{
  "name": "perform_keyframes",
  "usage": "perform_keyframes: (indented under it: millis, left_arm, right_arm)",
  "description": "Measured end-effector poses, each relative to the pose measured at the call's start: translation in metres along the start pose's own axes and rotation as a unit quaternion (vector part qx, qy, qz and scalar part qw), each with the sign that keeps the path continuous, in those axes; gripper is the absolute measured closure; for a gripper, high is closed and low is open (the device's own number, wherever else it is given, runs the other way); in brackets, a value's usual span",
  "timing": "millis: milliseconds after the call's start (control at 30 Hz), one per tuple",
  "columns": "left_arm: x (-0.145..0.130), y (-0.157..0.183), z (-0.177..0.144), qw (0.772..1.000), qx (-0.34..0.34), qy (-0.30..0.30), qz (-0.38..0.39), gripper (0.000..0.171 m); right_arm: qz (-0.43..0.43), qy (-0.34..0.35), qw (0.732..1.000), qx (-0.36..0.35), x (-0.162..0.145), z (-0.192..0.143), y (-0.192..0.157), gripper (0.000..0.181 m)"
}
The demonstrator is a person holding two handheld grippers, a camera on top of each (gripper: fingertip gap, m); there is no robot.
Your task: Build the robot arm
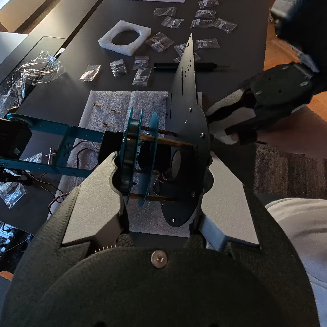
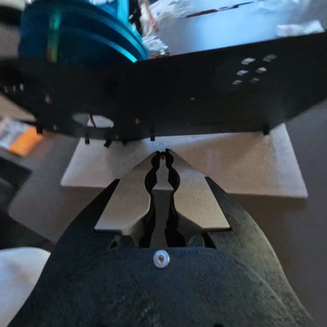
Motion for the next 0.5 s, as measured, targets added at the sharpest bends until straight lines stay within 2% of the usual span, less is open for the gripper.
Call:
perform_keyframes:
  millis: [67,133,200,267,400,500]
  left_arm:
    - [0.000,0.000,0.000,1.000,0.000,0.000,-0.001,0.077]
    - [0.000,0.000,0.000,1.000,0.000,0.001,-0.001,0.077]
    - [0.000,0.000,0.000,1.000,0.001,0.003,-0.003,0.077]
    - [0.000,0.000,0.000,1.000,0.000,0.003,-0.002,0.077]
    - [0.000,0.000,0.000,1.000,0.000,-0.001,0.000,0.077]
    - [0.000,0.000,0.000,1.000,-0.001,-0.006,0.002,0.077]
  right_arm:
    - [-0.084,-0.031,0.996,0.012,-0.009,0.008,-0.003,0.177]
    - [-0.124,-0.083,0.989,-0.010,-0.025,0.012,0.005,0.176]
    - [-0.127,-0.090,0.988,-0.001,-0.028,0.013,0.005,0.176]
    - [-0.128,-0.099,0.987,0.016,-0.029,0.013,0.005,0.165]
    - [-0.110,-0.109,0.987,0.050,-0.031,0.008,0.005,0.160]
    - [-0.138,-0.114,0.981,0.075,-0.032,0.003,0.003,0.151]
Point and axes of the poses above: each gripper's, where its closed fingertips meet, z out along the fingers, x out of its top, y = z × x across the jaws, the point moved 1 cm from there along -z, back along the fingers, and after that the axes turned 7 degrees about x, right-handed, at the moved point
